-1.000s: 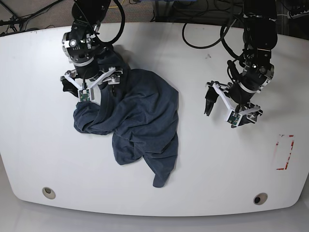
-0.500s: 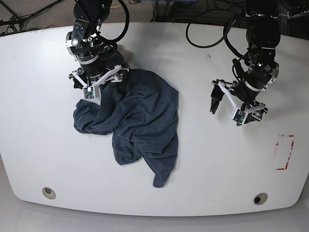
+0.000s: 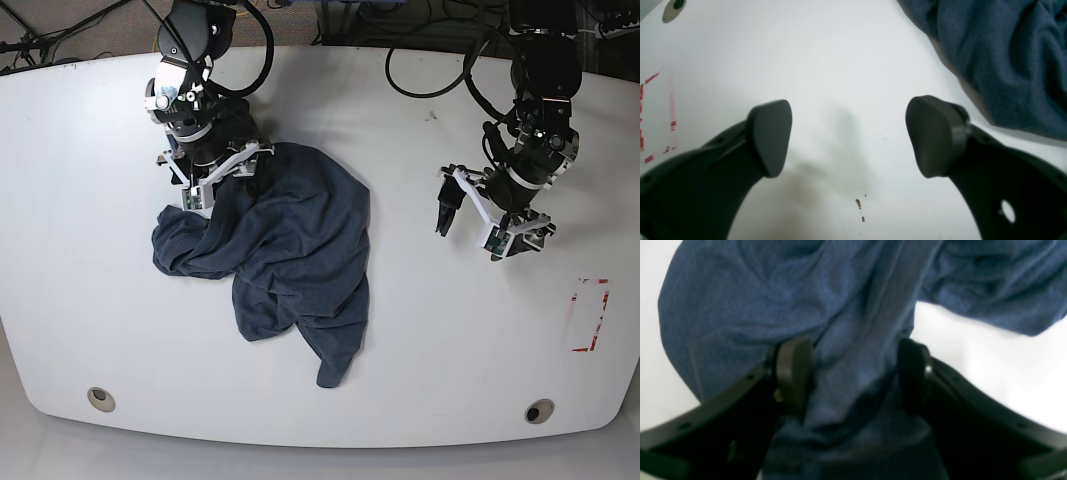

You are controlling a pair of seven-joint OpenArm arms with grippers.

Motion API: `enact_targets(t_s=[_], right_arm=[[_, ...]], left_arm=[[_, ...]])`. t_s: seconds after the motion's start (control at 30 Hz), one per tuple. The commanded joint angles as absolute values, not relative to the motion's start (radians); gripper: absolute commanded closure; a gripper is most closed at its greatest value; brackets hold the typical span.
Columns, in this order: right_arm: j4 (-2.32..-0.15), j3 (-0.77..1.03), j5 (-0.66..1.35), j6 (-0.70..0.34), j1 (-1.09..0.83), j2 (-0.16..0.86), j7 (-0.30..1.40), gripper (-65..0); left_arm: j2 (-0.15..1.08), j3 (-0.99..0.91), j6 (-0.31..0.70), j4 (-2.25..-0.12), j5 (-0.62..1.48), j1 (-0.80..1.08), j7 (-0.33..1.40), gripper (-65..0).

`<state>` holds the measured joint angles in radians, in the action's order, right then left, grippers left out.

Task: Fold the T-shirt properly
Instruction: 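Move the left gripper down onto the shirt's side and grasp it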

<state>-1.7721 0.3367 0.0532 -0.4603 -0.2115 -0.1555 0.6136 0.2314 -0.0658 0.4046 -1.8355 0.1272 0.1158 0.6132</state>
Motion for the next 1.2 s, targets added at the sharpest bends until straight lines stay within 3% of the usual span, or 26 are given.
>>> enact_targets(t_s=[0.0, 0.1, 0.33, 0.8, 1.03, 1.17], right_arm=[[-1.790, 0.334, 0.065, -0.461, -0.196, -0.157, 0.591, -33.9], [-1.788, 0.334, 0.065, -0.461, -0.180, -0.157, 0.591, -26.8], [-1.790, 0.334, 0.058, -0.461, -0.173, -0.157, 0.591, 0.0], [-1.926, 0.332, 0.062, -0.467, -0.222, -0.157, 0.591, 0.0], [-2.006, 0.331, 0.062, -0.467, -0.252, -0.156, 0.591, 0.0], [-2.026, 0.331, 0.062, -0.467, -0.266, -0.156, 0.591, 0.0]], left_arm=[[0.240, -0.071, 0.407, -1.853, 0.134, 0.102, 0.591, -52.4], [0.239, -0.067, 0.407, -1.851, 0.134, 0.102, 0.591, -52.4], [0.225, -0.035, 0.407, -1.813, 0.136, 0.096, 0.591, -52.4], [0.056, -0.010, 0.421, -1.514, 0.137, -0.116, 0.590, -52.6], [-0.024, -0.013, 0.452, -1.406, 0.136, -0.202, 0.588, -62.9], [-0.048, -0.013, 0.452, -1.340, 0.130, -0.254, 0.587, -63.2]])
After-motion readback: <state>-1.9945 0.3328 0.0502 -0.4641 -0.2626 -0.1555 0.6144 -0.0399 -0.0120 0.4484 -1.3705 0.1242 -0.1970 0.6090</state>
